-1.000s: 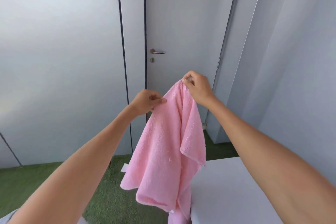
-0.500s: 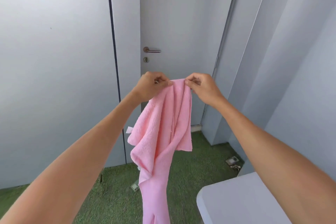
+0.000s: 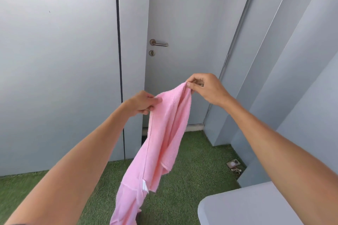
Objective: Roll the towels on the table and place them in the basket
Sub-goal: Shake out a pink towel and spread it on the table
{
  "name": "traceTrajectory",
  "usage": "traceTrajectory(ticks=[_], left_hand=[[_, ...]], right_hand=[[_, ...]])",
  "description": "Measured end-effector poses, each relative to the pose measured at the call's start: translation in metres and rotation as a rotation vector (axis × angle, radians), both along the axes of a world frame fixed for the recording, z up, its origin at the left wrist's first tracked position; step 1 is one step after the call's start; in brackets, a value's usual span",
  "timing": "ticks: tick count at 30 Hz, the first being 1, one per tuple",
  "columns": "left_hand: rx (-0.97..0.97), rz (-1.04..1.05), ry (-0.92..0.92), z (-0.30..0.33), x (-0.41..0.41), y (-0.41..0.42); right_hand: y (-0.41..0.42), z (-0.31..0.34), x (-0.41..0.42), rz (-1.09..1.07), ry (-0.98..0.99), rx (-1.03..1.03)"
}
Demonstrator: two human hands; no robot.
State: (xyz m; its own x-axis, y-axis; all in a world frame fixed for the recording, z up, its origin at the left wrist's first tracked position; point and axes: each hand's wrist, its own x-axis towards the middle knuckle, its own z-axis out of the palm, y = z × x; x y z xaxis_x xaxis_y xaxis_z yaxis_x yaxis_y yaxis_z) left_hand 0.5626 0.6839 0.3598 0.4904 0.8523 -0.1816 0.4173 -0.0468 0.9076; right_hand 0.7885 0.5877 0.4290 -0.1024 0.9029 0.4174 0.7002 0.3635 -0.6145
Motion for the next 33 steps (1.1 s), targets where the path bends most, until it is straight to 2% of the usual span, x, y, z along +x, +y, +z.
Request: traceTrajectory(ticks=[4, 8, 11, 13, 16, 20, 25, 29, 33], left_hand=[[0.031, 0.083, -0.070, 0.026, -0.009, 0.024], [0.253, -0.015, -0.058, 0.060, 0.010, 0.030], [0.345, -0.202, 0.043, 0.070, 0.035, 0.023], [0.347, -0.271, 0.085, 0.067, 0.045, 0.020], [0.327, -0.299, 0.096, 0.073, 0.050, 0.016], [0.319, -0.319, 0.195, 0.088, 0.043, 0.016], [0.315, -0.268, 0.294, 0.086, 0.034, 0.017], [0.344, -0.195, 0.436, 0.081, 0.026, 0.021], [0.337, -0.199, 0.382, 0.080, 0.016, 0.020]], right_hand=[[0.018, -0.018, 0.028, 0.011, -0.001, -0.112], [0.035, -0.033, 0.048, 0.107, -0.076, -0.383], [0.045, -0.026, 0.054, 0.126, 0.214, -0.409], [0.054, -0.021, 0.055, 0.234, 0.384, -0.462], [0.069, -0.027, 0.048, 0.406, 0.395, -0.614], [0.081, -0.041, 0.044, 0.507, 0.443, -0.751], [0.091, -0.040, 0.033, 0.620, 0.430, -0.782], [0.090, -0.036, 0.023, 0.644, 0.508, -0.816], [0.091, -0.039, 0.013, 0.592, 0.528, -0.766]])
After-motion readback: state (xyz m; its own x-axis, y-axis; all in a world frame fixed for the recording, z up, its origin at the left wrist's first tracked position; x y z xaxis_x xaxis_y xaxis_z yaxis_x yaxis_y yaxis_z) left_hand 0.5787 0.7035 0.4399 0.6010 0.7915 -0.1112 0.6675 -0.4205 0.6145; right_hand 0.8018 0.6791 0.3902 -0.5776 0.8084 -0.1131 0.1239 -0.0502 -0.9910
